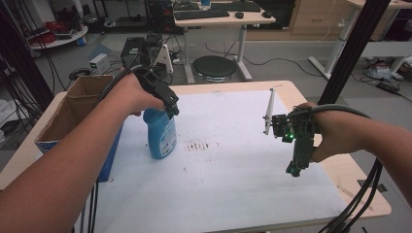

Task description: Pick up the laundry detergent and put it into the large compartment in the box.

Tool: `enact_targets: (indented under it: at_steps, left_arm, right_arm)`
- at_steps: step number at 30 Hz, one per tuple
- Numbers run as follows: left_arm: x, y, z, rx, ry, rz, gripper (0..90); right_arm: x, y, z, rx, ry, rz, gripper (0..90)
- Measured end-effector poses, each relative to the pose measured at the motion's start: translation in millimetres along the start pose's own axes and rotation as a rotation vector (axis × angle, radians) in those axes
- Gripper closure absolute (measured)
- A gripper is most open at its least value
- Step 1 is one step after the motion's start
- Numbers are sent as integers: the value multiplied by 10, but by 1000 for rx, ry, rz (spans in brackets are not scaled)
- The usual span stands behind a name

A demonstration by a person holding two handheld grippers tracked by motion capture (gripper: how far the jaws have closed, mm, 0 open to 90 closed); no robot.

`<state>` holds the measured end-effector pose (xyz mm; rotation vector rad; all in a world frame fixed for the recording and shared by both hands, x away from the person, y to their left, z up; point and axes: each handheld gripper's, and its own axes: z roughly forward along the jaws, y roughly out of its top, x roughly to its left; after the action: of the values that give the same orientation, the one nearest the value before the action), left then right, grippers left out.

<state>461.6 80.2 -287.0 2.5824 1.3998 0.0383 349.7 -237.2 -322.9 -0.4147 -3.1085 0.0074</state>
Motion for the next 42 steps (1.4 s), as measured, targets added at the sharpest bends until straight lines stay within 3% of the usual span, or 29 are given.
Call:
enact_targets:
  at_steps: [14,23,33,42]
  left_arm:
    - [16,129,104,93,18,-6,18]
    - [5,150,104,104,22,-8,27]
    - [-15,154,107,117,26,8,137]
    - [-11,157,108,120,23,12,174]
  right_arm:
    - [-49,-46,38,-3,-2,-2,35]
    - [-62,-78,41,-14,4,15,35]
    - [-56,-65,52,-8,3,16,35]
    - [-69,-72,68,-15,8,10,35]
